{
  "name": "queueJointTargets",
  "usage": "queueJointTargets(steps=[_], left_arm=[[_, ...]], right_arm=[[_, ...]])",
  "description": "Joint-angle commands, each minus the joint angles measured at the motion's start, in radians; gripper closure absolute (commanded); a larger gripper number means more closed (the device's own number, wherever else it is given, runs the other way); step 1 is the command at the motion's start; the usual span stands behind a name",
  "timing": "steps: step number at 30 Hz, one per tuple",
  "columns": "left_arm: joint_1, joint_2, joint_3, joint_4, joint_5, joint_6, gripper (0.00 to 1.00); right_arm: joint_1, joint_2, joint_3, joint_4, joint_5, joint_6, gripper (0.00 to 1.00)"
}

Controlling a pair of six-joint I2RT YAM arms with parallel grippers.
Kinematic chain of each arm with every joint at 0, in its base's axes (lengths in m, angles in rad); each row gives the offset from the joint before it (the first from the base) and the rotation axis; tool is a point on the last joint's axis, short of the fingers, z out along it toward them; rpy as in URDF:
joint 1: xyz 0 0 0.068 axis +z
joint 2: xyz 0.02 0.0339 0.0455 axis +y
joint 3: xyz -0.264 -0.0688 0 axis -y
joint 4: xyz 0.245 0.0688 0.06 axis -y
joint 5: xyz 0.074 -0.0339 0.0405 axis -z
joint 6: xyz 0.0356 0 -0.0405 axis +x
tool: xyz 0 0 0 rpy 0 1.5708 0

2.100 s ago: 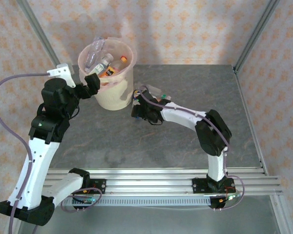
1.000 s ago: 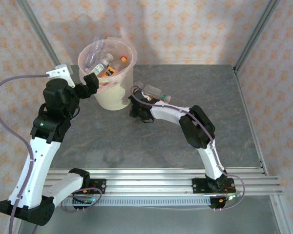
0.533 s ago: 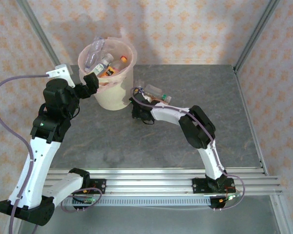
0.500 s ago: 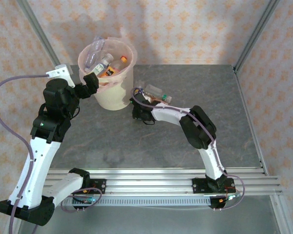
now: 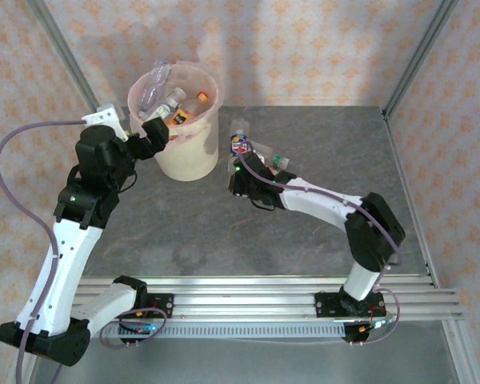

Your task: Put the plastic bottles in the bin

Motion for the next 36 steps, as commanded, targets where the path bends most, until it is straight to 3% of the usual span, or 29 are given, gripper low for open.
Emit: queueJointTargets(steps=[1,9,18,36], left_arm=[[0.005,0.022,0.012,0.037,0.084,-0.052,0.00],[-0.031,0.097,0.021,0.081,0.232,-0.124,0.00],[-0.182,0.246,0.144,0.079,0.309,-0.063,0.00],[-0.209,0.441,0.388,0.007,0.360,-0.006,0.00]], right_arm=[[0.010,-0.085,-0.037,0.051,0.034,-0.038,0.98],[0.017,-0.261,-0.116,0.110,0.058,-0.091,0.99],[0.044,-0.393,-0.123,0.181,-0.004,-0.176,0.98],[0.044,-0.288,0.082,0.221,-0.238,-0.187,0.98]])
